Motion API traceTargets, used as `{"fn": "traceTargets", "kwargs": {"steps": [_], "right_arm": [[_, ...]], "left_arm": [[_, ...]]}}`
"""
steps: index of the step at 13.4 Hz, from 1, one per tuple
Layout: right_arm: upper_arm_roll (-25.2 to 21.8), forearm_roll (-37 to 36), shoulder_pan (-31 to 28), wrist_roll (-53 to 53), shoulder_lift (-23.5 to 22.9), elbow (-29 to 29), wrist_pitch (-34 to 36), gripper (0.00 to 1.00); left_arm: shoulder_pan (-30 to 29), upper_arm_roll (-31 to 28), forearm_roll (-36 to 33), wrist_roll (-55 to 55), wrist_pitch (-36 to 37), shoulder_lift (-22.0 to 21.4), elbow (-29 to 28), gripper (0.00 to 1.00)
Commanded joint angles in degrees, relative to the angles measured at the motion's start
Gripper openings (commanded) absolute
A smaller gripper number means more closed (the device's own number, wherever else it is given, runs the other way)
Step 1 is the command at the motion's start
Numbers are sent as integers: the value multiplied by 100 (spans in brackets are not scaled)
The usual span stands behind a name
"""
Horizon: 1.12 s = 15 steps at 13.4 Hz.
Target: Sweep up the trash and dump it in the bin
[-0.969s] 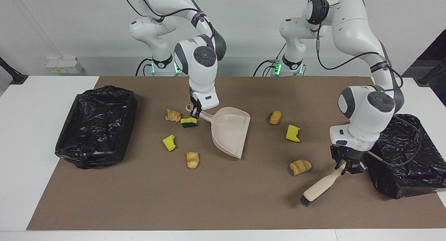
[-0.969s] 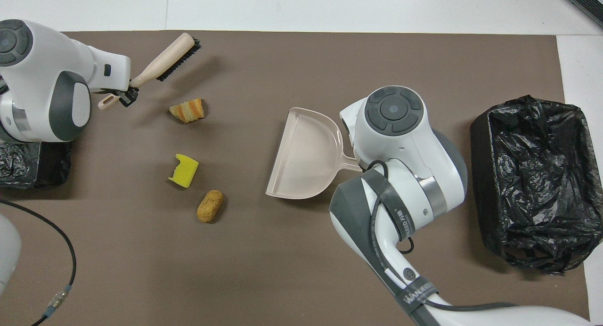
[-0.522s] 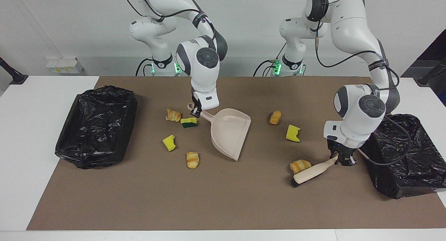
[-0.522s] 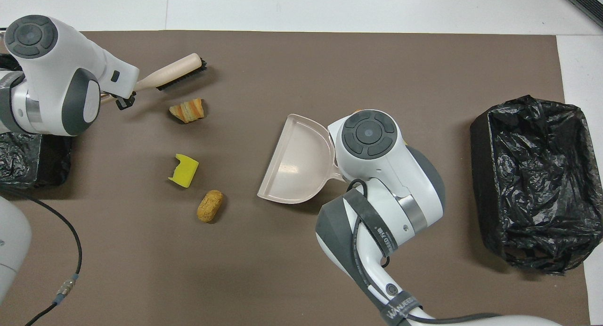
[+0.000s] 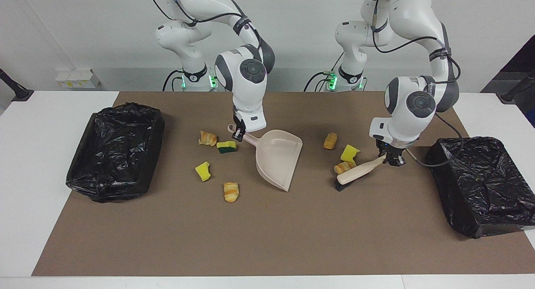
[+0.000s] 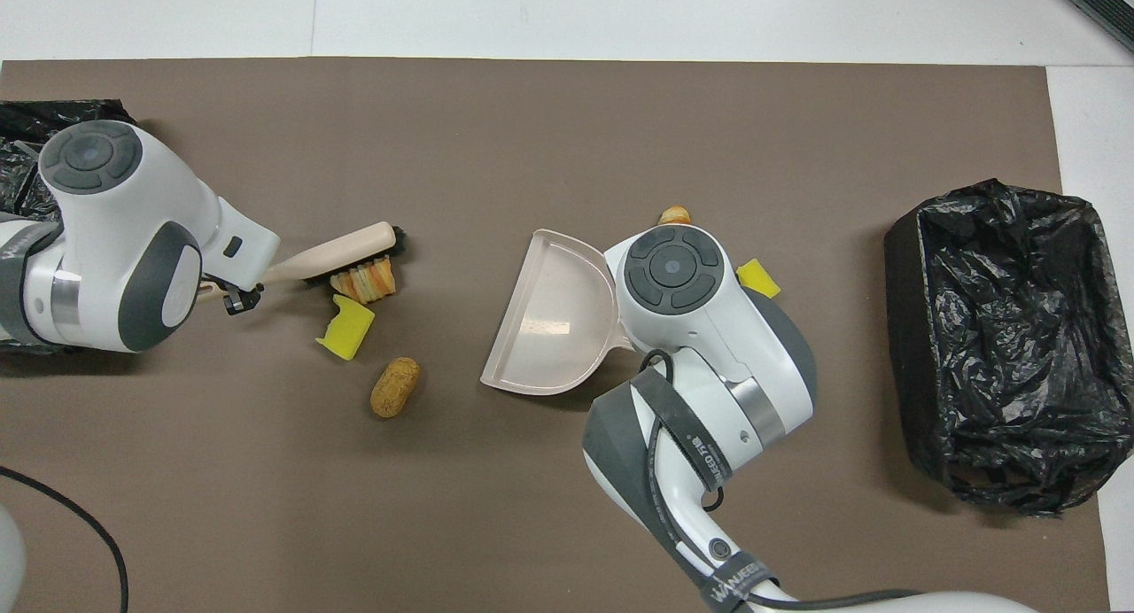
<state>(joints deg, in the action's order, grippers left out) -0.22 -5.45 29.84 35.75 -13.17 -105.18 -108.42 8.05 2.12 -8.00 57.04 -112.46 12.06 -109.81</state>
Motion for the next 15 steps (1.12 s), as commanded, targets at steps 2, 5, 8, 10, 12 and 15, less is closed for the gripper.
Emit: {"fn": "traceTargets", "kwargs": {"steps": [2,5,8,10,12,15], "right_arm": [[31,-53,-49,212,60,-82,-127,0],[31,-115,-40,590,69,-82,-127,0],[31,-211,-40,793,87,-125,-127,0],[31,-211,-40,811,104,-205,-266,0],[31,-246,-40,889,113,-222,-285,0],[31,-255,-40,890,113,-231,-285,0]], "left_arm": [[416,-54,-87,-964,557,-712,-243,0],[408,-54,-79,-2018,1057,-1135,-269,0],[346,-71,-79,-3430,1051,-1459,-715,0],[294,-71,-79,-4731,937,-1732,-1172,0],[267,-71,-79,-5621,770,-2022,-1681,0],[276,-63,-61,-7026,672,-2488,-2429,0]]}}
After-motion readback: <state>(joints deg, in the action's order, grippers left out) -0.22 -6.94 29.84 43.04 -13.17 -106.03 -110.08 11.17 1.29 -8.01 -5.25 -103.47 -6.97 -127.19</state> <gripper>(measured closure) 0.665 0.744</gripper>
